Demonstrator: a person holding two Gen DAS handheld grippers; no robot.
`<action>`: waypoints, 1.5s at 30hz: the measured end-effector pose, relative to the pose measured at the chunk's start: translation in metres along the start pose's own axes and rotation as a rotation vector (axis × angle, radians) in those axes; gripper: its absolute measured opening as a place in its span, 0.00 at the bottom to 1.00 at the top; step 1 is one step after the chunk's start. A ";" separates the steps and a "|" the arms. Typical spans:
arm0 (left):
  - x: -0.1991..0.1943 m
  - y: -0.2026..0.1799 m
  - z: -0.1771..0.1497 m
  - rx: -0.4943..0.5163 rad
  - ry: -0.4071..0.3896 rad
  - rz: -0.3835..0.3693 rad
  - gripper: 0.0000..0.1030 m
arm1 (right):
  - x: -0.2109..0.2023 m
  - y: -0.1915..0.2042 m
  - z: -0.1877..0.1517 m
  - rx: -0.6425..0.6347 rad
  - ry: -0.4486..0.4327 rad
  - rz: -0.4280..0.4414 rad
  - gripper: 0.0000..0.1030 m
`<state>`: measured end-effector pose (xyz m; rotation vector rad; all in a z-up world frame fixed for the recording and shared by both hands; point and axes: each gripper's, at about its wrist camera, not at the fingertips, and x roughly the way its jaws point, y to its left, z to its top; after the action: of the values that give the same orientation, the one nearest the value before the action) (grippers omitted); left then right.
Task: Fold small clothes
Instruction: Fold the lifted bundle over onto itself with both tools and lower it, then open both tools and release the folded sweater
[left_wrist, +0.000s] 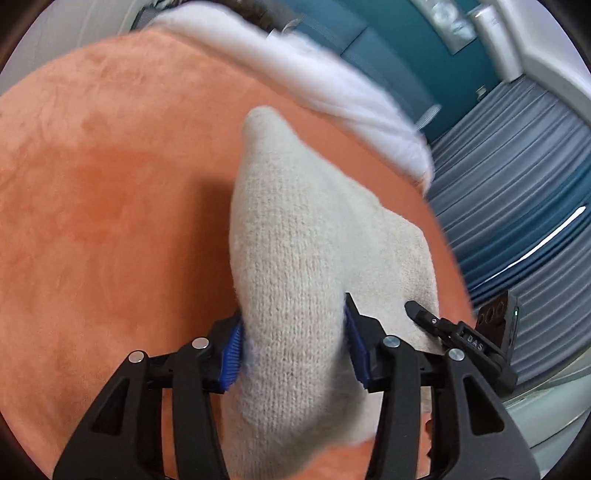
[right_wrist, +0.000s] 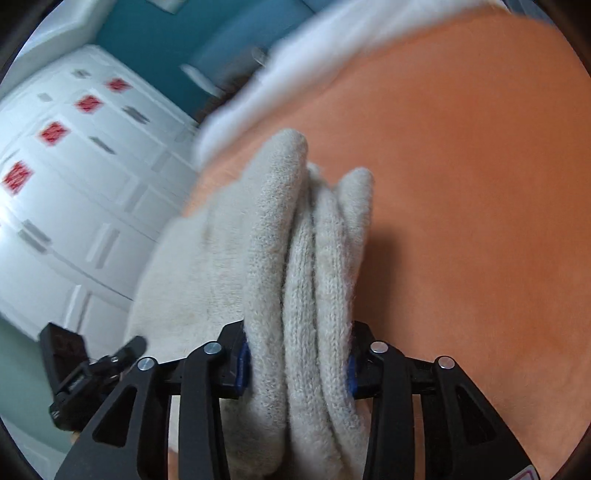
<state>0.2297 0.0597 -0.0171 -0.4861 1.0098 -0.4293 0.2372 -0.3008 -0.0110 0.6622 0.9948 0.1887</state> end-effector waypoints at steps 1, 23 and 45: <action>0.011 0.006 -0.005 -0.002 0.022 0.055 0.46 | 0.018 -0.007 0.000 0.011 0.038 -0.066 0.40; -0.042 -0.011 -0.024 0.119 -0.079 0.153 0.58 | -0.044 0.023 -0.042 -0.052 -0.059 -0.094 0.43; -0.063 -0.039 -0.108 0.244 -0.065 0.401 0.53 | -0.090 0.052 -0.130 -0.296 -0.022 -0.271 0.10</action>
<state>0.1010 0.0424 0.0013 -0.0725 0.9489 -0.1712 0.0881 -0.2432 0.0363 0.2553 1.0004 0.0874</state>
